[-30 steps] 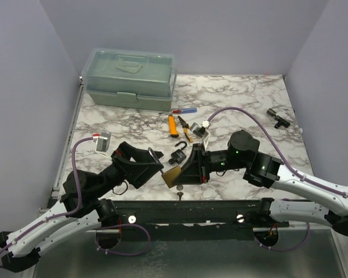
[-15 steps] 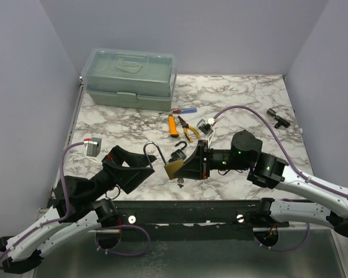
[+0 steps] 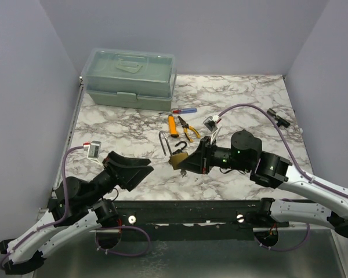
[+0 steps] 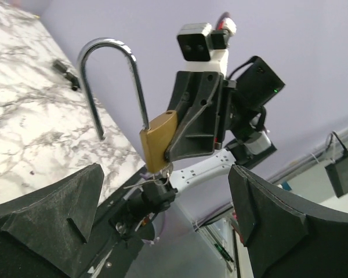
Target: Unlock with the key
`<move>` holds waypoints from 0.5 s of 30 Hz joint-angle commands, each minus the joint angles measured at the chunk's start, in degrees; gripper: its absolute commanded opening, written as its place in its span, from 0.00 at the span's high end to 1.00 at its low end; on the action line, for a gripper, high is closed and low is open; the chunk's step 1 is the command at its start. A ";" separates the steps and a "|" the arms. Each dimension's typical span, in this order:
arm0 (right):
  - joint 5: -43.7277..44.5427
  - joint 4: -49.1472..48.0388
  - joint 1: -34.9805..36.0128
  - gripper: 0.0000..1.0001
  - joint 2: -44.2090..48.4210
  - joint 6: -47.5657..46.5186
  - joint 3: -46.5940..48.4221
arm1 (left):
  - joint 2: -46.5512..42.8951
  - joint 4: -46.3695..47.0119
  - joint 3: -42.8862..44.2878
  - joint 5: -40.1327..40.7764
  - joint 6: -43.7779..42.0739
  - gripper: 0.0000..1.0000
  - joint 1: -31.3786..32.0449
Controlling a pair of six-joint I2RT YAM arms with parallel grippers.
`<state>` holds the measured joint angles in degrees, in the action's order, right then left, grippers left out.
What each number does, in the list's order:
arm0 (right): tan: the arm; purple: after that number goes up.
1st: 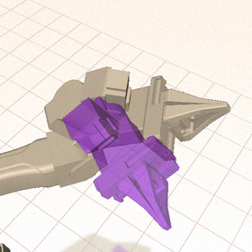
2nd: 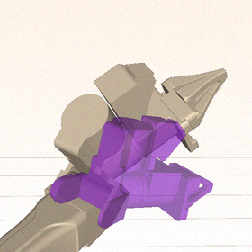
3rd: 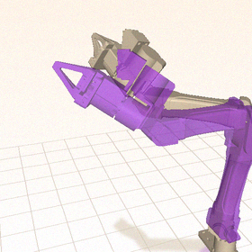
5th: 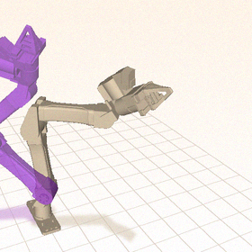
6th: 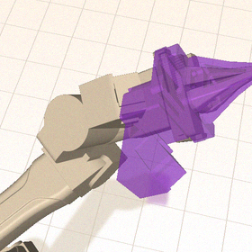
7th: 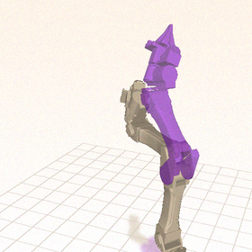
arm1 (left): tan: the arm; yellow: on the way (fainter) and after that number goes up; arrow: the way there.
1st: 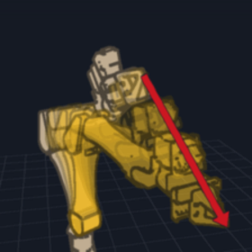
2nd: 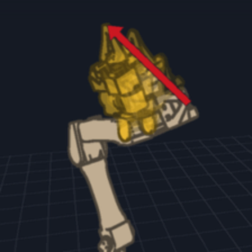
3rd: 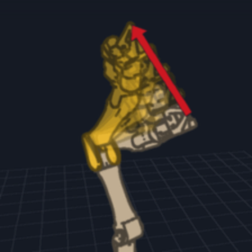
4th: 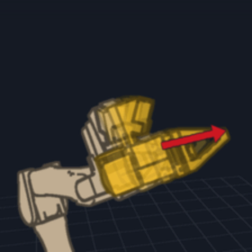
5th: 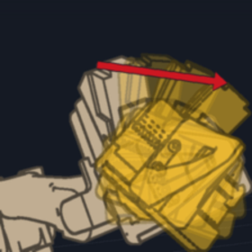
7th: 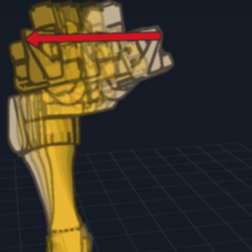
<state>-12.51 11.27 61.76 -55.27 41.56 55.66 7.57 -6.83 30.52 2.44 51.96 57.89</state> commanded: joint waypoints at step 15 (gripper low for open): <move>32.78 28.68 -1.24 0.99 -9.22 6.33 6.84 | 7.32 -25.78 12.45 14.85 -6.26 0.03 0.16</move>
<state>12.25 33.36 61.56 -61.60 45.19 59.86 10.66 -25.58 39.16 13.26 49.78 57.89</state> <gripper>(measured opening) 0.183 0.963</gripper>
